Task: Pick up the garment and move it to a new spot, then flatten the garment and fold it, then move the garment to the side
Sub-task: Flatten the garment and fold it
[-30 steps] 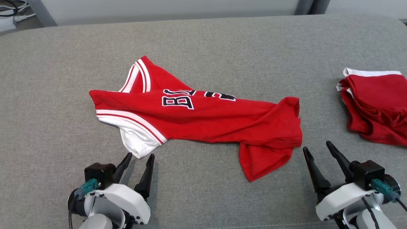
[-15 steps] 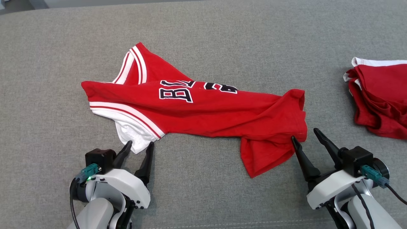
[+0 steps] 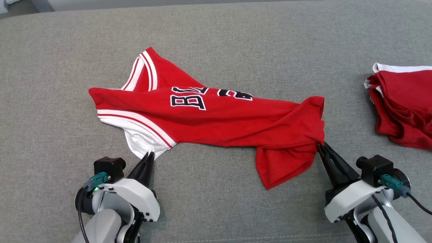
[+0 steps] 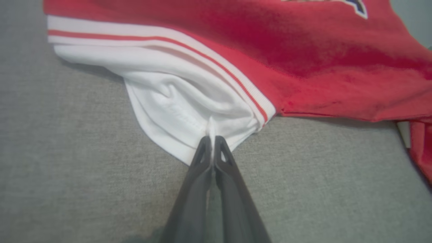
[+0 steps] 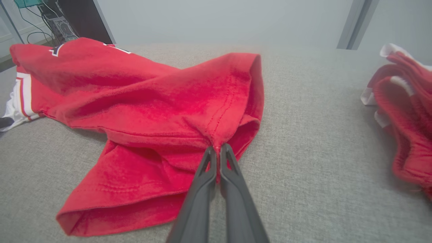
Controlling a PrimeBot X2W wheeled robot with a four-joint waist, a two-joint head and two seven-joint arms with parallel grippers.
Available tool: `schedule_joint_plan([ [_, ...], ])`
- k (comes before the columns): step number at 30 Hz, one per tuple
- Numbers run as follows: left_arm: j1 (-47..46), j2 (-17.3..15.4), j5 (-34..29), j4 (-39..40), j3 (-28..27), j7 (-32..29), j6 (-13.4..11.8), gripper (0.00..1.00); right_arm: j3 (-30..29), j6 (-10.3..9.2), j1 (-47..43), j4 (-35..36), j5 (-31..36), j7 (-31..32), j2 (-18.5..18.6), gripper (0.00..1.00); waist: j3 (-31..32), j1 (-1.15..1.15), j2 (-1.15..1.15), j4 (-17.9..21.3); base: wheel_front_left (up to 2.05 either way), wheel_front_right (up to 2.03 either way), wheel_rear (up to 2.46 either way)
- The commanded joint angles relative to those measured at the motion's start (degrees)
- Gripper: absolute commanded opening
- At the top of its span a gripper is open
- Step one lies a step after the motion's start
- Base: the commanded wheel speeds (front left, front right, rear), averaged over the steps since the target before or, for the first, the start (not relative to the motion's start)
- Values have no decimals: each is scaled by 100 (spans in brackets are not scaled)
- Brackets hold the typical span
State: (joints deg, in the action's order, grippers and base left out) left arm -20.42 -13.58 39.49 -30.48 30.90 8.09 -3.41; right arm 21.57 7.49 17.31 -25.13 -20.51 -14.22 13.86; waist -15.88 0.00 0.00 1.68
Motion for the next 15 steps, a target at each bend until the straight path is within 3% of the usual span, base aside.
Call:
schedule_joint_plan([
  [1,-144,-105,65,72,-146,12,-1,0,106,0,37,103,-41,-77,80,0,16,0,0,-1,0,0,0],
  [7,148,-175,88,500,-131,-12,-133,0,-100,0,-488,502,-68,-77,169,0,122,0,0,-98,0,0,0],
  [15,1167,-597,75,2249,-210,-257,-785,0,-807,0,-1857,1913,154,-75,305,0,38,0,0,-261,0,0,0],
])
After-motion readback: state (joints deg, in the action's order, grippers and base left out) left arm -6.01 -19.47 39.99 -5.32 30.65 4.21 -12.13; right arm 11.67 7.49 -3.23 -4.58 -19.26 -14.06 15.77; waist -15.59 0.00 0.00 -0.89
